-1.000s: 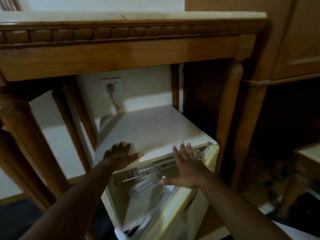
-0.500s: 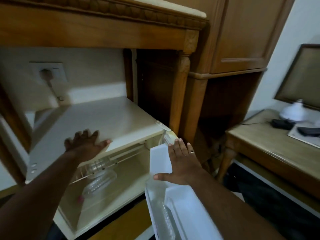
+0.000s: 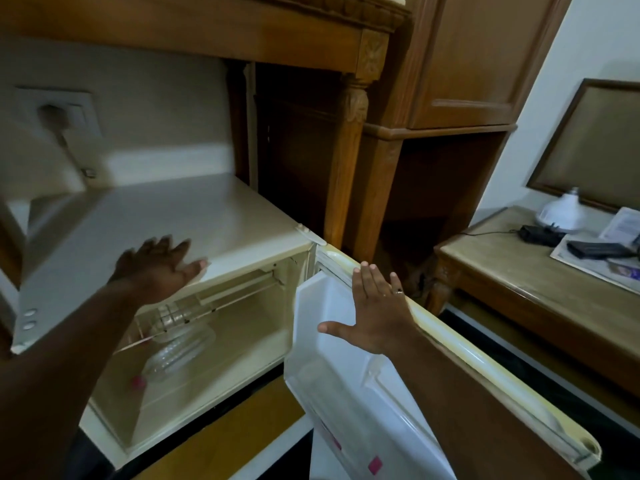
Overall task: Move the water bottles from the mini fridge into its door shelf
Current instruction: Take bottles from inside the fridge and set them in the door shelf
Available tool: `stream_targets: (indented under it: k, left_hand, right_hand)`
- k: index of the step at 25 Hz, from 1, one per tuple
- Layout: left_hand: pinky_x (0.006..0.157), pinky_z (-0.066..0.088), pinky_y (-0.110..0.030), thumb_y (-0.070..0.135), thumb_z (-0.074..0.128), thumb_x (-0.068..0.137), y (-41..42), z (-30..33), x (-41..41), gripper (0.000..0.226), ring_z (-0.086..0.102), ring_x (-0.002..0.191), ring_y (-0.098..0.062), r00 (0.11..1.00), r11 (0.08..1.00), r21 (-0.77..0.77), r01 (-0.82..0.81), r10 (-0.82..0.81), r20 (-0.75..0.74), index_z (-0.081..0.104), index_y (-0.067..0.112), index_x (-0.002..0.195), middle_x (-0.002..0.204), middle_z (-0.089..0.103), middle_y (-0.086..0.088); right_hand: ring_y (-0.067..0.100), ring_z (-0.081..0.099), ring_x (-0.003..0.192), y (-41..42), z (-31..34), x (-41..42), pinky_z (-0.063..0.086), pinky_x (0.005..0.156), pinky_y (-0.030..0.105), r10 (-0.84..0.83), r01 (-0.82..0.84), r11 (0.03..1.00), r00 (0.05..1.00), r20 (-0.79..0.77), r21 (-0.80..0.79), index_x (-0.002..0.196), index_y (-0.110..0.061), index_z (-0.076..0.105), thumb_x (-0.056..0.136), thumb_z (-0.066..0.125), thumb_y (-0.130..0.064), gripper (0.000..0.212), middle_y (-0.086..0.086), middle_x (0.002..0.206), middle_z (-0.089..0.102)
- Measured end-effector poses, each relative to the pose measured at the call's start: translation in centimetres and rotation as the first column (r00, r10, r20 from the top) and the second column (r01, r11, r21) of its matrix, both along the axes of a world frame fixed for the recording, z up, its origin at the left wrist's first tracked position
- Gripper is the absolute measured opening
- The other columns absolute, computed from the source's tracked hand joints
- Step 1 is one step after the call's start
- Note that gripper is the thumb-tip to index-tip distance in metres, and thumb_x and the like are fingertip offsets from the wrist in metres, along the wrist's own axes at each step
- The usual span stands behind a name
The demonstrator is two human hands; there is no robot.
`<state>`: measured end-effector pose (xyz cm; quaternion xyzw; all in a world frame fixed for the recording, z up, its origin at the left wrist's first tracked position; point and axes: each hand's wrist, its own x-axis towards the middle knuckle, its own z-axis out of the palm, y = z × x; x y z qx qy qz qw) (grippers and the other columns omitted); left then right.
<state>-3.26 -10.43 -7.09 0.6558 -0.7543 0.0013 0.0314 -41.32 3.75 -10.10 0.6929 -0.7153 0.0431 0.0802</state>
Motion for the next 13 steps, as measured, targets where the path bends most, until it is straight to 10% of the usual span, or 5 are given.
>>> stream_targets:
  k: [13]
  left_hand:
    - [0.119, 0.010, -0.048, 0.096, 0.002, 0.064, -0.6, 0.0, 0.1, 0.110, 0.008, 0.153, -0.022, 1.000, 1.000, -0.007, -0.012, 0.011, -0.029, 0.013, 0.039, 0.157, 0.168, 0.008, 0.000]
  right_hand:
    - [0.029, -0.004, 0.154, -1.7, 0.1, -1.0, -0.005, 0.122, 0.055, -0.075, 0.077, 0.997, 0.995, 0.060, -0.024, 0.156, -0.009, 0.008, 0.051, -0.002, -0.104, 0.142, 0.012, 0.167, 0.002]
